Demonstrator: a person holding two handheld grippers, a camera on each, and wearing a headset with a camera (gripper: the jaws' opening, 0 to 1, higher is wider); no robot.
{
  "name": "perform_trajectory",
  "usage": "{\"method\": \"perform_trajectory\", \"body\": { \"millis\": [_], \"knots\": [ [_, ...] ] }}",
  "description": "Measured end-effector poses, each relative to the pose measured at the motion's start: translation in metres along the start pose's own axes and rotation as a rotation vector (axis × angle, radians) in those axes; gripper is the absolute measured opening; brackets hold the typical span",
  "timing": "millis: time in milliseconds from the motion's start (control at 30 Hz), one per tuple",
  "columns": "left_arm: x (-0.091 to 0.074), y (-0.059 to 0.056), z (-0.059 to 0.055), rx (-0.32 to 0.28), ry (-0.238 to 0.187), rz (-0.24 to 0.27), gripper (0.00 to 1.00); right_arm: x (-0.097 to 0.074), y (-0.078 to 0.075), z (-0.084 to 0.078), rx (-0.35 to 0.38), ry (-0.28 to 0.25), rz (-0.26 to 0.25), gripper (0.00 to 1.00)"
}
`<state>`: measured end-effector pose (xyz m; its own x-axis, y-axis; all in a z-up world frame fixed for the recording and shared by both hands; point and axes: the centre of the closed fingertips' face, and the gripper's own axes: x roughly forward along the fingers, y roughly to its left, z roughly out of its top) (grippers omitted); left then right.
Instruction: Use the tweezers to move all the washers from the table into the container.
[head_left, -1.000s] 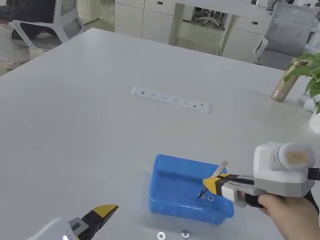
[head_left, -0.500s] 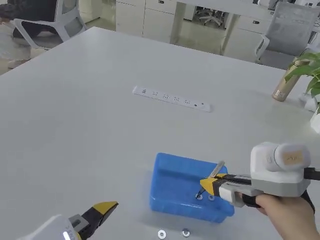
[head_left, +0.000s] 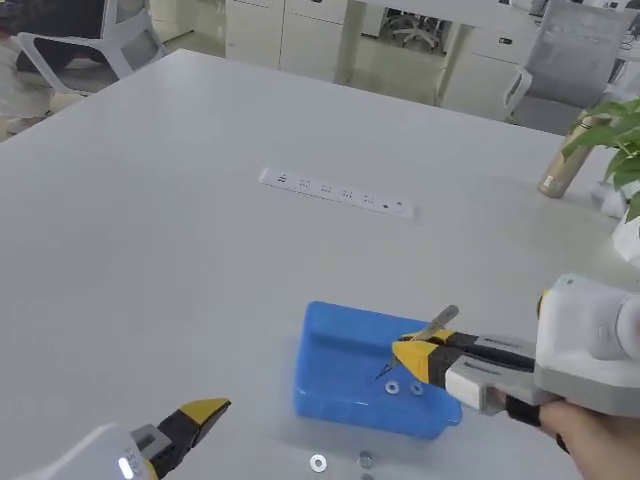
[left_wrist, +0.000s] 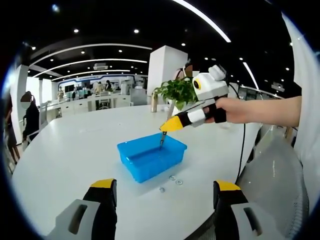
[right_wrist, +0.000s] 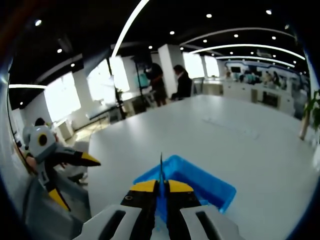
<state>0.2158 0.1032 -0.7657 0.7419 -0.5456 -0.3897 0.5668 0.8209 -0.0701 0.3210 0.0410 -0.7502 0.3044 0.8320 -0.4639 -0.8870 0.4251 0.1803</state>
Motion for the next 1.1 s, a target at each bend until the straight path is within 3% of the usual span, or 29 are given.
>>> {"method": "perform_trajectory", "body": {
  "millis": [100,267,533,900,1100],
  "knots": [
    [0.000,0.000,0.000,0.004,0.002,-0.001,0.80,0.001,0.015,-0.009,-0.005,0.022,0.035,0.03],
    [0.000,0.001,0.000,0.002,0.003,0.004,0.80,0.005,0.026,-0.030,0.005,0.080,0.054,0.03],
    [0.000,0.001,0.000,0.001,-0.002,0.000,0.80,0.011,0.017,-0.057,0.033,0.148,0.024,0.03],
    [0.000,0.000,0.001,-0.003,-0.005,-0.003,0.80,0.017,0.020,-0.068,0.032,0.172,0.017,0.04],
    [0.000,-0.001,0.002,-0.005,-0.009,-0.007,0.80,0.017,0.020,-0.068,-0.012,0.174,-0.005,0.04]
  ]
}}
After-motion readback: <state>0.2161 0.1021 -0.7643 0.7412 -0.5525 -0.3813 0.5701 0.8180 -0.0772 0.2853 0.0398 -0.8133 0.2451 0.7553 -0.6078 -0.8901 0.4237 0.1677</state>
